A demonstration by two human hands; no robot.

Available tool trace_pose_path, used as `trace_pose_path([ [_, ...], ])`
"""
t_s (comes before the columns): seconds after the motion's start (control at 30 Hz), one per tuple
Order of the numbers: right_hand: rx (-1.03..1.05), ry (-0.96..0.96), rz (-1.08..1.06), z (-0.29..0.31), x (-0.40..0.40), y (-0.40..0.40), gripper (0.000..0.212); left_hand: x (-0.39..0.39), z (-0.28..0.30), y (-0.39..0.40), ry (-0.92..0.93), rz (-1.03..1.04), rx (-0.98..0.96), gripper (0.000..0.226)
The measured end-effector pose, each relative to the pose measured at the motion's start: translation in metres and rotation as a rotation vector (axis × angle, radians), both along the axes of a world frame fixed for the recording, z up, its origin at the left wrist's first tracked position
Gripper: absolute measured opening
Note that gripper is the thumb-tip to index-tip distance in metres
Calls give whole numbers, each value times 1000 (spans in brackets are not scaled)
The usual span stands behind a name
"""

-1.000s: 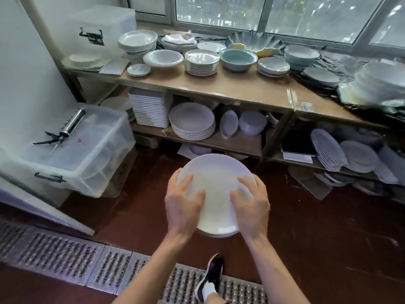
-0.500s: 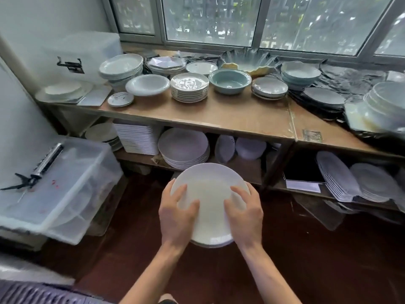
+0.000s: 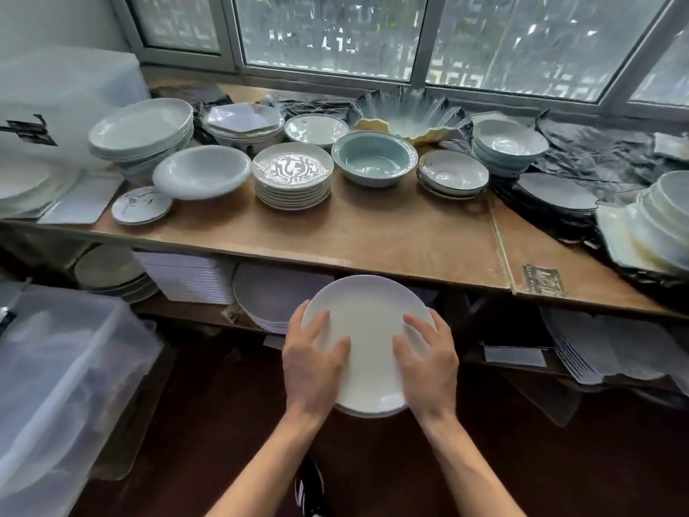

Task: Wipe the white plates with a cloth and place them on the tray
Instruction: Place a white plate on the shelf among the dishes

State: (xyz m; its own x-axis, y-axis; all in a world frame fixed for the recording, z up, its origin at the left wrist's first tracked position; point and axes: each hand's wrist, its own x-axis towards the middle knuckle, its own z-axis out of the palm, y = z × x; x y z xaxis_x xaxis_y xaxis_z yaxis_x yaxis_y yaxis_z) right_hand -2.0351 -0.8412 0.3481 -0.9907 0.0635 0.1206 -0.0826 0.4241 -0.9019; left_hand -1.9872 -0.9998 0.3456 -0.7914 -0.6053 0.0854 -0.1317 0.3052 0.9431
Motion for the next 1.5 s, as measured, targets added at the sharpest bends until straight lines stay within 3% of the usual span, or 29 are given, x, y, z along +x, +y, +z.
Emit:
trace_pose_path([
  [0.73,-14,-36,-126,-36,-306,14,34,-319,-26,7,-55,-145,4,50],
  [1.07,84,-80,-113,-82,-395,2,34,-402,-71,-10,-163,-197,87,51],
  [1.5,139,-105,-167,-149,-449,-42,38,-465,-135,-51,-228,-281,-32,54],
])
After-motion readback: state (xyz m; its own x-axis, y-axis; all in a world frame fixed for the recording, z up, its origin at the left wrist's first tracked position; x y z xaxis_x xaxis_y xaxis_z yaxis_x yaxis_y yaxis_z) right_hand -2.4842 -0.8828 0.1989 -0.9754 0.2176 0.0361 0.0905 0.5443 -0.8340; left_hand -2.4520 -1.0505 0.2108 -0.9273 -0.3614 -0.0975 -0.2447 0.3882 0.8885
